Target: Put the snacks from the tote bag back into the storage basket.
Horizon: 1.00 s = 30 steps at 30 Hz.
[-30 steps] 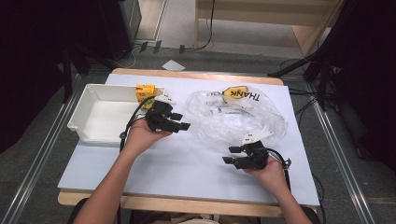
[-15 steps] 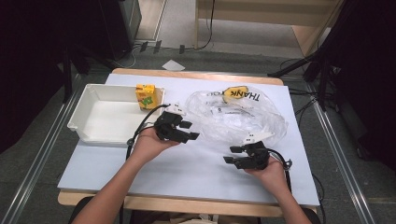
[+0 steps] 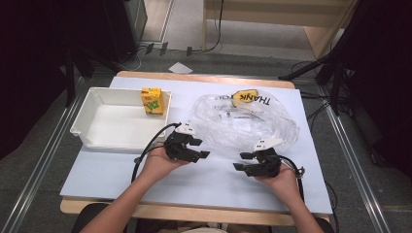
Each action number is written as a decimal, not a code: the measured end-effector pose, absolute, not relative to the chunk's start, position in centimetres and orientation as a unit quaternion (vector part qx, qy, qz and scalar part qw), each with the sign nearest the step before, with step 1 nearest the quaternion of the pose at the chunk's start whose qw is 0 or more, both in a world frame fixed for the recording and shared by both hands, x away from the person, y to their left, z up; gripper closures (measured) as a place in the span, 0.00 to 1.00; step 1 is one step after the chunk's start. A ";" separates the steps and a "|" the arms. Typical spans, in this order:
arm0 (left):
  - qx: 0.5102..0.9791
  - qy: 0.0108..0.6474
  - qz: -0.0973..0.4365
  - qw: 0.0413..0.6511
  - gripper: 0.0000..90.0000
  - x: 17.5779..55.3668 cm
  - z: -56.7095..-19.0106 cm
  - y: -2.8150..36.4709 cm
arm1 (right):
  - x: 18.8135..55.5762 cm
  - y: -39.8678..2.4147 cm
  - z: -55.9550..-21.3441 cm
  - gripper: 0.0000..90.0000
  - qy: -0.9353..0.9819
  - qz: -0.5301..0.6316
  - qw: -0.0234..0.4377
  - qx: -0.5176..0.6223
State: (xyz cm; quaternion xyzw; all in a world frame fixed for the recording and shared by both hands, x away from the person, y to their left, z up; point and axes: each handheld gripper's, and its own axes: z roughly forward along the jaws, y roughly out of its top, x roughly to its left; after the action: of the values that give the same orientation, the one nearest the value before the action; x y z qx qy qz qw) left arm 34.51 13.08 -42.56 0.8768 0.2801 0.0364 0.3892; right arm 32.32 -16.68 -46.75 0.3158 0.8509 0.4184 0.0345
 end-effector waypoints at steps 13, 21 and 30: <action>0.879 0.274 0.037 0.388 0.47 34.0 -44.0 12.8 | 32.1 -16.4 -46.7 0.53 0.854 0.418 0.031 0.307; 0.879 0.275 0.036 0.388 0.47 34.0 -44.4 13.0 | 32.1 -16.5 -46.8 0.53 0.854 0.418 0.030 0.308; 0.882 0.275 0.032 0.381 0.47 34.1 -44.7 12.9 | 32.1 -16.5 -46.8 0.53 0.856 0.415 0.030 0.306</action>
State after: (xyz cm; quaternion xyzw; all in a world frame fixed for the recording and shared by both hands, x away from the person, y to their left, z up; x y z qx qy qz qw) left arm 34.12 12.93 -44.71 0.8824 0.2746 0.0316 0.3807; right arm 32.09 -16.45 -46.79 0.3065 0.8560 0.4153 0.0304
